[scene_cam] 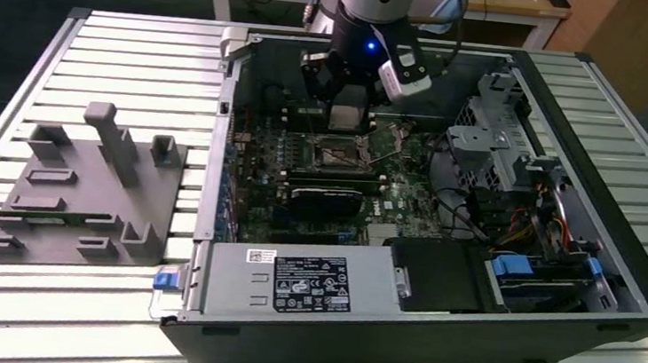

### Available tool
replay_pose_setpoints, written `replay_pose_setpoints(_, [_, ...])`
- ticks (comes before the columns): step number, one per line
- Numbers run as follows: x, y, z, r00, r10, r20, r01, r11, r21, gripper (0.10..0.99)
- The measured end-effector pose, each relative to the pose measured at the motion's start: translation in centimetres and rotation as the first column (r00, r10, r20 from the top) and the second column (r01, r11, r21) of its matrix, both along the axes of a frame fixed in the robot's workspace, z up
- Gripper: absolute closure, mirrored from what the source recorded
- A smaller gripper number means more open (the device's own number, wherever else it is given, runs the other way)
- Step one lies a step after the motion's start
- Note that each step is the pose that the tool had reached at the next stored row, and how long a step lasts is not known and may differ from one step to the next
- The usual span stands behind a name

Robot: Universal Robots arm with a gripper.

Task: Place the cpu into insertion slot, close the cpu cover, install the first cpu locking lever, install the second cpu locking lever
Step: 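Place the cpu into insertion slot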

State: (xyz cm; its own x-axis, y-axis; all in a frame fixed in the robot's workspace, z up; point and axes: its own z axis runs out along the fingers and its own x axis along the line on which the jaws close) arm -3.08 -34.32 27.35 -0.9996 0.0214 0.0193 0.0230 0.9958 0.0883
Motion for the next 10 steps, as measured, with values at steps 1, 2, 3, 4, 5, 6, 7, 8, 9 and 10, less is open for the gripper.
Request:
replay_pose_setpoints(1, [0.02, 0.0, -0.11, 1.0, 0.0, 0.0, 0.0, 1.0, 0.0, 0.549])
replay_pose_setpoints(2, [0.04, 0.0, -0.21, 1.0, 0.0, 0.0, 0.0, 1.0, -0.001, 0.549])
replay_pose_setpoints(3, [0.05, 0.0, -0.33, 1.0, 0.0, -0.0001, 0.0, 1.0, -0.001, 0.549])
replay_pose_setpoints(4, [0.06, 0.0, -0.48, 1.0, 0.0, -0.0001, 0.0, 1.0, -0.001, 0.549])
replay_pose_setpoints(5, [0.07, 0.0, -0.65, 1.0, 0.0, -0.0001, 0.0, 1.0, -0.001, 0.549])
replay_pose_setpoints(6, [0.07, 0.0, -0.83, 1.0, 0.0, 0.0, 0.0, 1.0, -0.001, 0.549])
replay_pose_setpoints(7, [0.08, 0.0, -1.01, 1.0, 0.0, 0.0, 0.0, 1.0, -0.001, 0.549])
replay_pose_setpoints(8, [0.08, 0.0, -1.2, 1.0, 0.0, 0.0, 0.0, 1.0, -0.001, 0.549])
replay_pose_setpoints(9, [0.08, 0.0, -1.38, 1.0, 0.0, 0.0, 0.0, 1.0, -0.001, 0.549])
replay_pose_setpoints(10, [0.08, 0.0, -1.55, 1.0, 0.0, 0.0, 0.0, 1.0, -0.001, 0.549])
